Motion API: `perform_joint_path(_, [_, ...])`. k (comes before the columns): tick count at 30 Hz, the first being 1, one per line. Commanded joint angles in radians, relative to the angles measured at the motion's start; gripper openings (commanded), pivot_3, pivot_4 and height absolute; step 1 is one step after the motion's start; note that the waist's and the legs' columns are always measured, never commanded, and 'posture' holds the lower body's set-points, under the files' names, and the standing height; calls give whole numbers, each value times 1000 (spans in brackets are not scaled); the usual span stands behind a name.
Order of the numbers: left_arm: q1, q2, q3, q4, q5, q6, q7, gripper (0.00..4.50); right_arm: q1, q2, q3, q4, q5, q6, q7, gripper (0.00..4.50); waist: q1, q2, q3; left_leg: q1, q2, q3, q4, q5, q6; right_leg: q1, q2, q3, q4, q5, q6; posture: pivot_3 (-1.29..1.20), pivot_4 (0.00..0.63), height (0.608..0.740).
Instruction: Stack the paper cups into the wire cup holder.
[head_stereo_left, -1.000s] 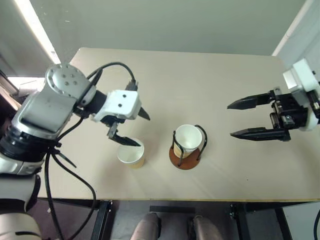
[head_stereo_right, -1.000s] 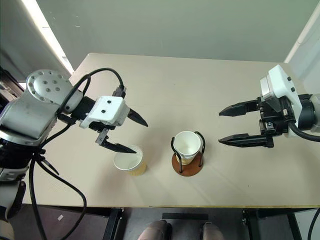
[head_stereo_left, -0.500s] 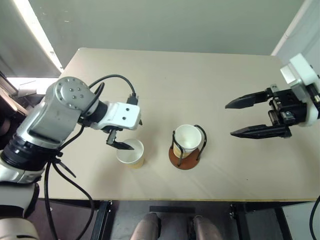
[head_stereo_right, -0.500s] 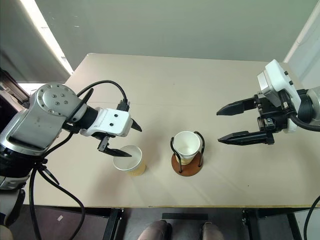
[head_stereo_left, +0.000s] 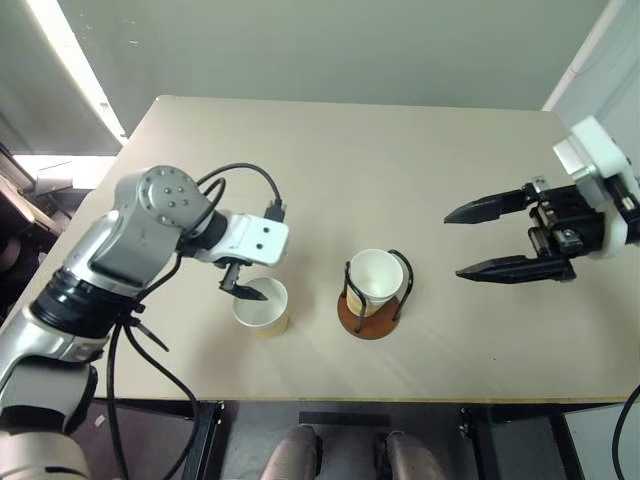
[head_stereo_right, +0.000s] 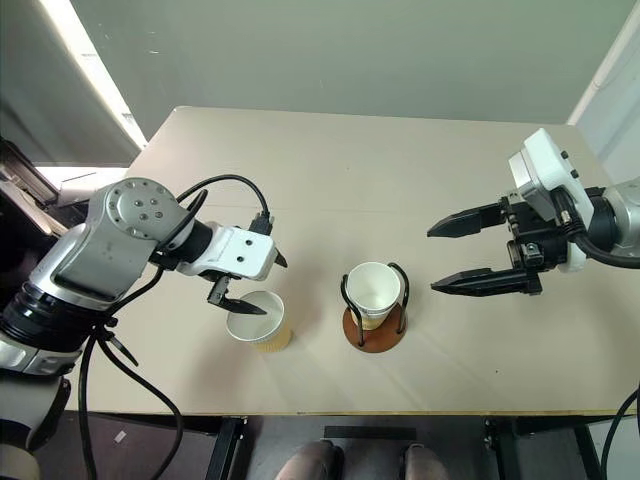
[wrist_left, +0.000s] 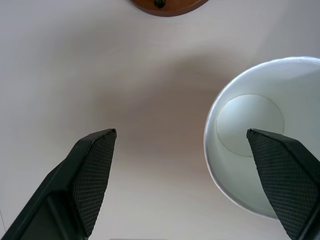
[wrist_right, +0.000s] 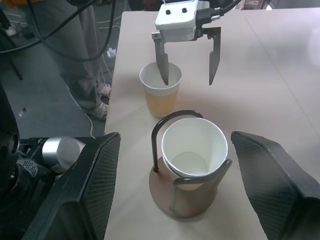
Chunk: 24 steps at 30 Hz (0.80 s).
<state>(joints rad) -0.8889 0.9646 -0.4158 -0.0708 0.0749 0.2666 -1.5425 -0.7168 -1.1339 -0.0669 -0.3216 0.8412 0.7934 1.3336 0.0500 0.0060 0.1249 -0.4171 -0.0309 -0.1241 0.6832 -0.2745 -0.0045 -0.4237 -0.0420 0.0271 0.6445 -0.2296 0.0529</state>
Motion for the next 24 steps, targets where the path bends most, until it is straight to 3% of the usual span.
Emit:
perform_joint_path(1, [9, -16, -6, -2, 17, -23, -3, 4476, 9, -1, -59, -21, 10, -16, -4, 3666, 0, 0, 0, 0, 0, 0, 0, 0, 0, 0, 0, 0, 0, 0, 0, 0, 150, 740])
perform_joint_path(4, [16, -33, -11, 1, 10, -26, -13, 3955, 27, -2, -70, -26, 14, -16, -4, 3666, 1, 0, 0, 0, 0, 0, 0, 0, 0, 0, 0, 0, 0, 0, 0, 0, 150, 740])
perform_joint_path(15, [-6, -47, -10, 50, -39, -44, -71, 77, 58, 38, -85, -15, -5, -87, 17, 3666, 2, 0, 0, 0, 0, 0, 0, 0, 0, 0, 0, 0, 0, 0, 0, 0, 150, 740])
perform_joint_path(24, [-117, 42, -9, 6, -343, 81, -72, 29, 55, 40, -87, 3, -6, -106, 18, 3666, 1, 0, 0, 0, 0, 0, -1, 0, 0, 0, 0, 0, 0, 0, 0, 0, 150, 740])
